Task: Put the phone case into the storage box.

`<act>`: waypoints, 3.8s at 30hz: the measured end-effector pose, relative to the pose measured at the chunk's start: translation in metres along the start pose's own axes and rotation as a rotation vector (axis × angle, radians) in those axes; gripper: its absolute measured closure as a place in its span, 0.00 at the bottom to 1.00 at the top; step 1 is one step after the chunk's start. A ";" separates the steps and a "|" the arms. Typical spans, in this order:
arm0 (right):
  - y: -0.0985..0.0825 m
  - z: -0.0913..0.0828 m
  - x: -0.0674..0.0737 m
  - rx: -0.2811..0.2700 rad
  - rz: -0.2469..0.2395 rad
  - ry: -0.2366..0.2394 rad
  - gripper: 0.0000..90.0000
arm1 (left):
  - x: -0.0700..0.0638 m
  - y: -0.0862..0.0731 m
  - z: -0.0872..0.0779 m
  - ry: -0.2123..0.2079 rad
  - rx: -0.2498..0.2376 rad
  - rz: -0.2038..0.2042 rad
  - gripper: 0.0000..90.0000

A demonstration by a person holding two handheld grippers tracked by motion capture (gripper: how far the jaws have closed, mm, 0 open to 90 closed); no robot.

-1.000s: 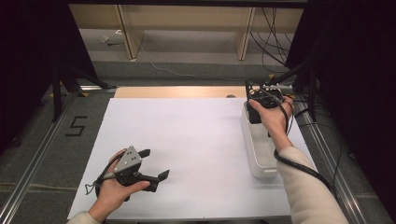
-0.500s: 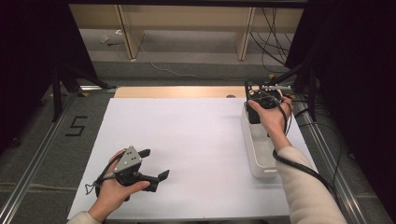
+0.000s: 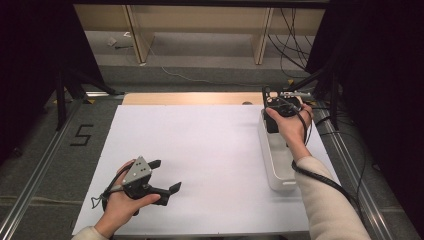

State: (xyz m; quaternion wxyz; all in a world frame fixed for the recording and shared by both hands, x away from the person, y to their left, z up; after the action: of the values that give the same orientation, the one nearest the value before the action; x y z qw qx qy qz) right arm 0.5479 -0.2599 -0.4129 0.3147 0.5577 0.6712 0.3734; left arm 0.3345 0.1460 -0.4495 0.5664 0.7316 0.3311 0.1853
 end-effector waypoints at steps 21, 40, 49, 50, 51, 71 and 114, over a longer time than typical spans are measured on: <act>-0.002 0.006 0.000 0.004 -0.007 -0.003 0.16 | 0.000 0.000 0.000 -0.001 0.001 0.001 0.00; -0.004 0.010 0.000 0.009 -0.009 -0.005 0.16 | 0.001 0.000 0.000 0.000 0.001 0.003 0.00; -0.005 0.012 -0.001 0.009 -0.008 -0.007 0.16 | 0.000 0.000 0.000 -0.001 0.000 -0.001 0.00; -0.005 0.013 -0.001 0.012 -0.005 -0.008 0.16 | 0.000 0.000 0.000 -0.001 0.000 -0.002 0.00; -0.006 0.013 -0.001 0.010 -0.009 -0.008 0.16 | 0.001 0.000 0.000 -0.002 0.001 0.004 0.00; -0.009 0.019 -0.002 0.001 0.006 -0.010 0.15 | 0.001 0.000 0.000 -0.001 0.001 0.004 0.00; 0.001 -0.002 0.001 -0.091 -0.013 0.043 0.23 | 0.000 0.000 0.000 0.000 0.000 0.000 0.00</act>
State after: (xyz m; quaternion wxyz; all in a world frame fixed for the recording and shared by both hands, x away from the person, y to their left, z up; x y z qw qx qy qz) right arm 0.5462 -0.2589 -0.4113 0.3274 0.5303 0.6639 0.4134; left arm 0.3346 0.1458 -0.4497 0.5663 0.7317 0.3311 0.1852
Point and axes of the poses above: each handheld gripper's, and its own axes: z roughly forward along the jaws, y roughly out of its top, x roughly to its left, the point moved 3 cm from there along z, roughly forward along the jaws, and after that the axes turned 7 degrees about -x, right-handed, at the moved point
